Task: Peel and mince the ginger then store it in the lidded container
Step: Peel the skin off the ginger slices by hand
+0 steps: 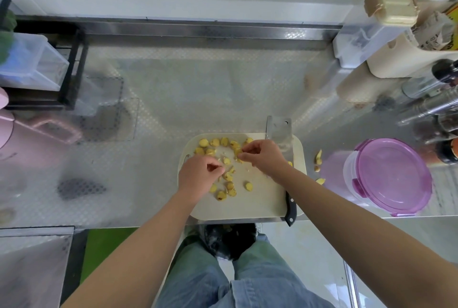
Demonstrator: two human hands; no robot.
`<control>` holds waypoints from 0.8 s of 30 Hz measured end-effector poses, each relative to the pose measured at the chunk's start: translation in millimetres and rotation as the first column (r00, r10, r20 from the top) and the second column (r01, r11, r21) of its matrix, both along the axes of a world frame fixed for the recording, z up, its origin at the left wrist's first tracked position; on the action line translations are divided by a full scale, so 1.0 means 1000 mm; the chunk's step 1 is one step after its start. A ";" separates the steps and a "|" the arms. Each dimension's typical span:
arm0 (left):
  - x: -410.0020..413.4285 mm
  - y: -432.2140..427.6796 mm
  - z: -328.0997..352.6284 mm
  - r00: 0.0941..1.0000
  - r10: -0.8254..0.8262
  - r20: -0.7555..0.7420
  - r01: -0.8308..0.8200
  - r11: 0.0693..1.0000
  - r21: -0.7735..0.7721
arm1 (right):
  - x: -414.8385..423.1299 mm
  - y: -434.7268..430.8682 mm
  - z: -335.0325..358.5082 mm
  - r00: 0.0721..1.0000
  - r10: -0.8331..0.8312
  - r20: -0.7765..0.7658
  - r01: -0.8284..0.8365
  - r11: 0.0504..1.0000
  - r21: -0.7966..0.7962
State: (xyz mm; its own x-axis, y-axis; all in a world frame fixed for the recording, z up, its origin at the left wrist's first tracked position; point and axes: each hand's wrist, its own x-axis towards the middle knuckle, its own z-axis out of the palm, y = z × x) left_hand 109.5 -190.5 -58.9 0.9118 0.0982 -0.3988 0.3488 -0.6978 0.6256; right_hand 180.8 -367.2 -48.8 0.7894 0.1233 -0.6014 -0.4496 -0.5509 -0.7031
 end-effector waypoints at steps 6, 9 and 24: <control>0.002 -0.003 0.005 0.988 -0.091 0.127 0.052 0.958 0.281 | 0.001 0.009 -0.003 0.977 0.153 0.147 -0.134 0.982 -0.133; 0.006 -0.004 0.002 0.982 -0.068 0.175 0.013 0.955 0.297 | 0.000 0.014 -0.003 0.938 0.203 0.282 -0.144 0.966 -0.216; 0.008 0.018 -0.001 0.976 0.076 0.207 -0.099 0.989 0.106 | 0.008 0.043 0.011 0.798 0.587 0.137 -0.490 0.764 -0.421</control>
